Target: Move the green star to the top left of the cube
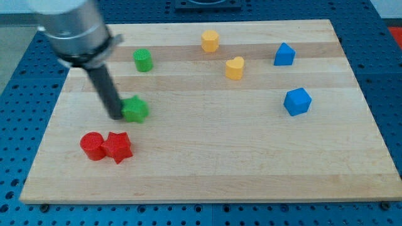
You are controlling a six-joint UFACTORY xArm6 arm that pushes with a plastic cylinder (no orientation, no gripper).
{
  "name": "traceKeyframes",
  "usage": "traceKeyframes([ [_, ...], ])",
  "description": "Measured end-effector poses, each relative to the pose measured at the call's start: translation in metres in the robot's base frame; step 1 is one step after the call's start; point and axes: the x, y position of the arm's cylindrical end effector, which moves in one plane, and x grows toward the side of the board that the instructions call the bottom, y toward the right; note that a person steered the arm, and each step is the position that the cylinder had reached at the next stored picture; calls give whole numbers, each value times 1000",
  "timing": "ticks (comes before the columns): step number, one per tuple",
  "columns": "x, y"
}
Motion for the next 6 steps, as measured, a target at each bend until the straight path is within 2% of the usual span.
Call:
traceKeyframes([
  [3, -14, 205],
  [4, -31, 250],
  [6, -46, 301],
])
